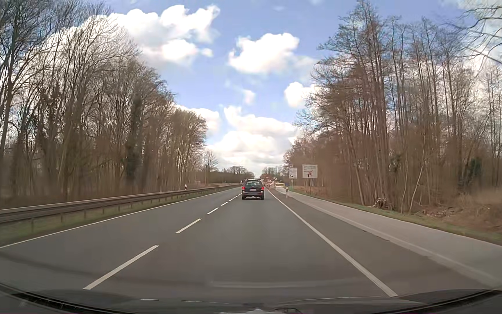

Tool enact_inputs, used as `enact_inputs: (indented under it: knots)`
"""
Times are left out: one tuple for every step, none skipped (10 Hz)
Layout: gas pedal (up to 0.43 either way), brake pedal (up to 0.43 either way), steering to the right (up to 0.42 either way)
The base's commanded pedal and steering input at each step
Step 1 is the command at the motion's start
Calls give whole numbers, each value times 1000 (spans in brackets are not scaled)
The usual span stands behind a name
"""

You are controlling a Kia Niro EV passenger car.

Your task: Follow the waypoints while adhering to traffic rules and regulations

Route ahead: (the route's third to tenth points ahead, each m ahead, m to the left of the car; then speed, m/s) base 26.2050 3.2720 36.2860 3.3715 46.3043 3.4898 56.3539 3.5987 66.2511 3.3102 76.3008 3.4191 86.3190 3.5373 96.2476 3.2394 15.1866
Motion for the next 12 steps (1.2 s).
enact_inputs:
  knots:
    - [189,0,-2]
    - [177,0,-2]
    - [177,0,-2]
    - [177,0,-3]
    - [177,0,-3]
    - [177,0,-3]
    - [169,0,-2]
    - [157,0,-3]
    - [130,0,-2]
    - [118,0,-2]
    - [118,0,-2]
    - [110,0,-2]
